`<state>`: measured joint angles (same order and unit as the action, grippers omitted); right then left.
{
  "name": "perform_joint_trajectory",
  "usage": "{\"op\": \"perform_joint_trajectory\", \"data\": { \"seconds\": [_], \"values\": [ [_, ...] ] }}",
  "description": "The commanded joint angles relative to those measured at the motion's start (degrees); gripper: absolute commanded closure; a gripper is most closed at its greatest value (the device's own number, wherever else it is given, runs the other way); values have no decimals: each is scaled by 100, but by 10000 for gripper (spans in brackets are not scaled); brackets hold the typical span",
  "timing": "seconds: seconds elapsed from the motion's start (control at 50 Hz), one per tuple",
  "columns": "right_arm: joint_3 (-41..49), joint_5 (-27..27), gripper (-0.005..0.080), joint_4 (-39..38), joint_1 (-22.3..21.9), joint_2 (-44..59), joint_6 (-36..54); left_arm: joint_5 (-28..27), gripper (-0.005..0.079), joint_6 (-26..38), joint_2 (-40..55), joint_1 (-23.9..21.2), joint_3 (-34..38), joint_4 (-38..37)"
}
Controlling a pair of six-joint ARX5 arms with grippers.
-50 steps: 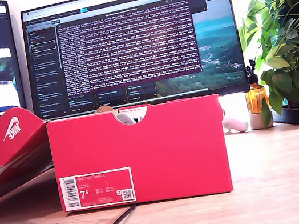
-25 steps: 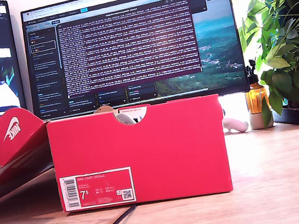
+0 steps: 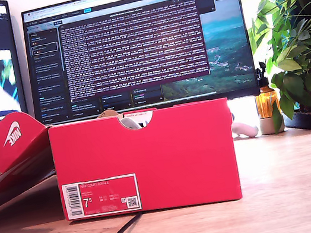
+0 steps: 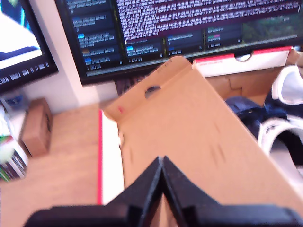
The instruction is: Pack the blue shoes by picking the first shoe and placing it inside the red shoebox, left side, then picking and rotating the second shoe and placing it in the shoebox
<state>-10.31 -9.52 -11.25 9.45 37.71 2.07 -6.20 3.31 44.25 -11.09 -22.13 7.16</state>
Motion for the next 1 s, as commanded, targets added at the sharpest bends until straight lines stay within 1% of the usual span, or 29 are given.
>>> {"op": "perform_joint_trajectory", "data": {
  "seconds": [0.0,0.24,0.46,0.8,0.88,0.98],
  "values": [
    [136,15,764,-76,-59,-22,48,-44,761,-37,0,7,341,177],
    [363,37,764,-201,-103,-22,-57,-52,761,-164,-2,9,949,813],
    [656,-2,764,-223,-103,-22,-59,-92,761,-186,-2,11,1311,1080],
    [844,0,764,-173,-101,-22,-219,-195,761,-376,-28,11,1784,1198],
    [857,0,764,-68,-103,-22,-214,-197,761,-452,-125,11,1980,1270],
    [920,13,764,-129,-101,-22,-315,-197,761,-610,-358,11,2149,1261]
  ]
}}
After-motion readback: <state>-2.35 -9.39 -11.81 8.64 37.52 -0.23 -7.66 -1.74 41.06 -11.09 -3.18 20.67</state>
